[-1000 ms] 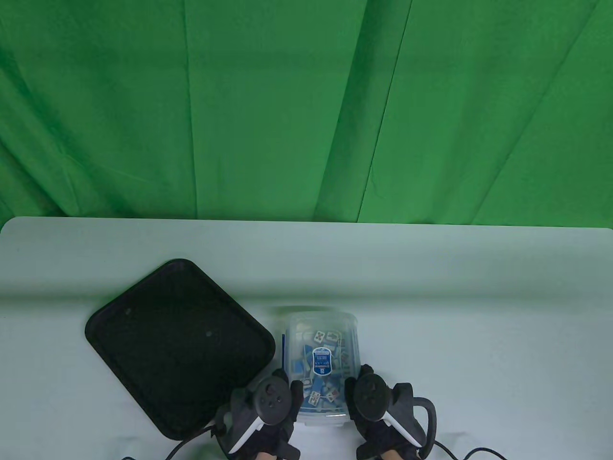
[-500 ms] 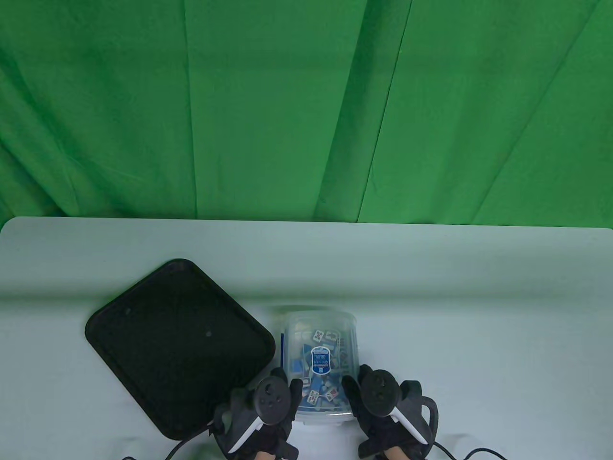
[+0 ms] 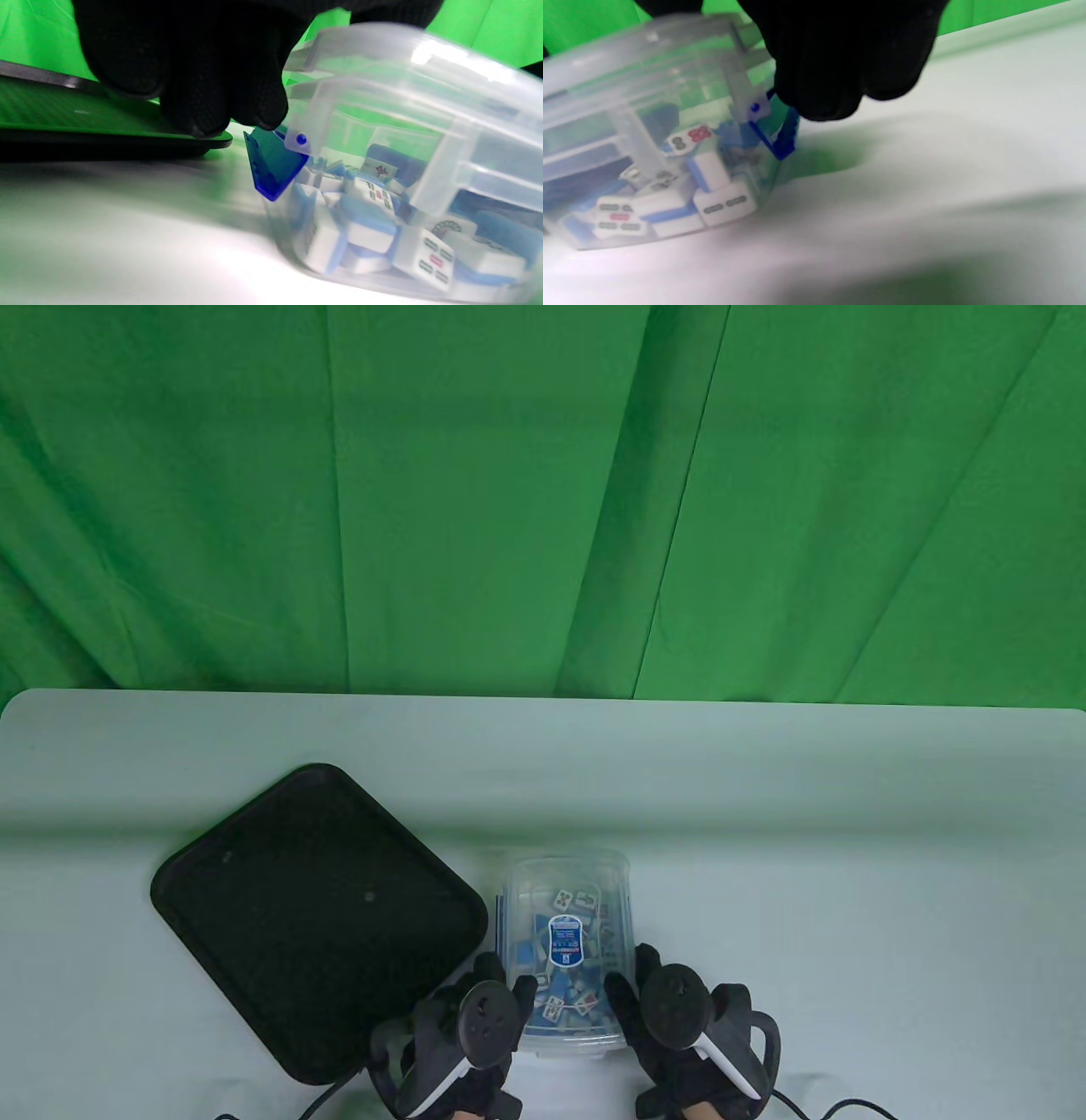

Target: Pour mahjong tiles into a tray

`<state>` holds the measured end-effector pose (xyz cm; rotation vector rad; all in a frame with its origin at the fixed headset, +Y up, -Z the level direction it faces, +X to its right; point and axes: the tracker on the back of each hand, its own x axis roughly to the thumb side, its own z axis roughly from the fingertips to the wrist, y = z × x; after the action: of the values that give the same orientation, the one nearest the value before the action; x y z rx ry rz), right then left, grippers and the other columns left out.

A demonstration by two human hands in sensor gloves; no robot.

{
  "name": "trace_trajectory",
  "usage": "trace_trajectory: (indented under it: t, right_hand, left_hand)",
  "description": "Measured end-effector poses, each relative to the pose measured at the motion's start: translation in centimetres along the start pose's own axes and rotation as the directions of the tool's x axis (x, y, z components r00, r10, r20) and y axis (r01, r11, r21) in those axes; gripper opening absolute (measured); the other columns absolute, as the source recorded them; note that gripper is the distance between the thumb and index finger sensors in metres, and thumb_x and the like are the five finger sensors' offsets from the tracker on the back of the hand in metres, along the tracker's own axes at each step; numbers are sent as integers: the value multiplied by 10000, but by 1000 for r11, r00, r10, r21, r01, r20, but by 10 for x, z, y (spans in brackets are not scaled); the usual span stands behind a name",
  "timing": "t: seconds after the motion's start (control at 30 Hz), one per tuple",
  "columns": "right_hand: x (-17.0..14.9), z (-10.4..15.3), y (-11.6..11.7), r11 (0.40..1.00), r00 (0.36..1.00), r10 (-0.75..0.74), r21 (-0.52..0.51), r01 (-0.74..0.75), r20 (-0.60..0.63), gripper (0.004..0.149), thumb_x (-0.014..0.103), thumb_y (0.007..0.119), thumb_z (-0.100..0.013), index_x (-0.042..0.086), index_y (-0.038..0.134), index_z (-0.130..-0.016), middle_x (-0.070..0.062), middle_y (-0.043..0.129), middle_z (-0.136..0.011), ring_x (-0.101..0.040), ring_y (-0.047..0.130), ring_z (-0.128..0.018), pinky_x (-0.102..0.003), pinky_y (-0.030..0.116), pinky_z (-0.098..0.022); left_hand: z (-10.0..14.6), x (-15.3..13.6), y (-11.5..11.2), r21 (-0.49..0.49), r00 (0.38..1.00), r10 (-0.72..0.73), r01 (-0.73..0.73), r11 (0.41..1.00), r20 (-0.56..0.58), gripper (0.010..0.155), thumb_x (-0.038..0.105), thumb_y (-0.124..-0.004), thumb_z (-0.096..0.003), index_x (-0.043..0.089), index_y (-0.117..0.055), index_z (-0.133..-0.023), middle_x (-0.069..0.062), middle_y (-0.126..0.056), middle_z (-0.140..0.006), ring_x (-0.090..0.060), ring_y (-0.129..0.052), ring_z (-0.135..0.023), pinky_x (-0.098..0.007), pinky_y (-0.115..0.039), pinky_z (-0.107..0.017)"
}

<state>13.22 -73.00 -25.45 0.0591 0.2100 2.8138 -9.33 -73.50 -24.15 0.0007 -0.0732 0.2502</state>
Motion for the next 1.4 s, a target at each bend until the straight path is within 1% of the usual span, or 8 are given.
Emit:
trace_trajectory:
  t: [0.17, 0.37, 0.6, 0.73, 0.8, 1.0, 1.17, 1.4]
  right_hand:
    - [0, 9, -15, 998, 1000, -10, -68, 11, 10, 692, 559, 536, -686, 59, 536, -1165, -159, 794, -996, -329, 898, -753, -493, 765, -633]
    - [-11, 31, -56, 973, 991, -116, -194, 127, 66, 654, 510, 570, -697, 29, 568, -1140, -115, 844, -903, -261, 926, -667, -452, 798, -588]
    - [-47, 37, -86, 960, 991, -127, -245, 134, 46, 666, 502, 567, -699, -3, 560, -1134, -100, 852, -863, -237, 927, -633, -437, 809, -566]
    - [-86, 36, -89, 948, 980, -195, -263, 181, -29, 668, 504, 567, -703, -7, 568, -1133, -97, 852, -853, -239, 924, -633, -443, 806, -567]
    - [-100, 31, -86, 962, 980, -183, -221, 162, -81, 669, 505, 559, -705, -7, 567, -1135, -97, 852, -853, -239, 923, -635, -444, 806, -568]
    - [-140, 16, -73, 974, 949, -220, -112, 199, -225, 650, 490, 556, -711, -3, 581, -1134, -102, 854, -850, -243, 922, -636, -449, 803, -571]
    - [-155, 11, -66, 984, 932, -177, -42, 173, -315, 635, 480, 550, -717, 6, 583, -1137, -102, 853, -855, -246, 918, -642, -452, 798, -576]
    - [-162, 6, -58, 989, 914, -124, 23, 143, -388, 618, 464, 540, -723, 16, 580, -1146, -117, 848, -869, -260, 914, -655, -460, 792, -586]
  left_hand:
    - [9, 7, 14, 106, 999, -19, 14, 994, 40, 697, 534, -608, -627, -16, -780, -1020, -86, -1030, -673, -334, -1027, -602, -520, -820, -453]
    - [24, 28, 40, 178, 986, 76, -102, 979, 148, 712, 515, -629, -630, -69, -755, -1016, -116, -1036, -717, -363, -1029, -627, -526, -822, -460]
    - [2, 80, 63, 52, 969, 177, -188, 981, 175, 694, 437, -681, -642, -157, -720, -998, -126, -1066, -690, -347, -1065, -581, -511, -851, -424]
    - [-17, 115, 53, -84, 951, 262, -252, 964, 161, 674, 406, -672, -656, -158, -667, -1025, -144, -1041, -712, -357, -1048, -586, -519, -839, -429]
    - [-26, 129, 45, -136, 965, 209, -189, 972, 155, 677, 415, -657, -660, -152, -659, -1029, -125, -1037, -716, -339, -1049, -589, -507, -843, -433]
    - [-54, 155, 8, -319, 962, 266, -232, 919, 67, 675, 417, -647, -660, -153, -673, -1022, -108, -1037, -688, -320, -1048, -567, -499, -841, -425]
    - [-63, 173, -13, -384, 978, 206, -175, 907, 41, 691, 414, -637, -658, -172, -672, -1022, -110, -1048, -664, -320, -1052, -542, -495, -843, -407]
    - [-67, 191, -25, -435, 993, 115, -90, 896, 32, 692, 397, -618, -663, -187, -647, -1034, -127, -1042, -680, -335, -1047, -545, -501, -838, -406]
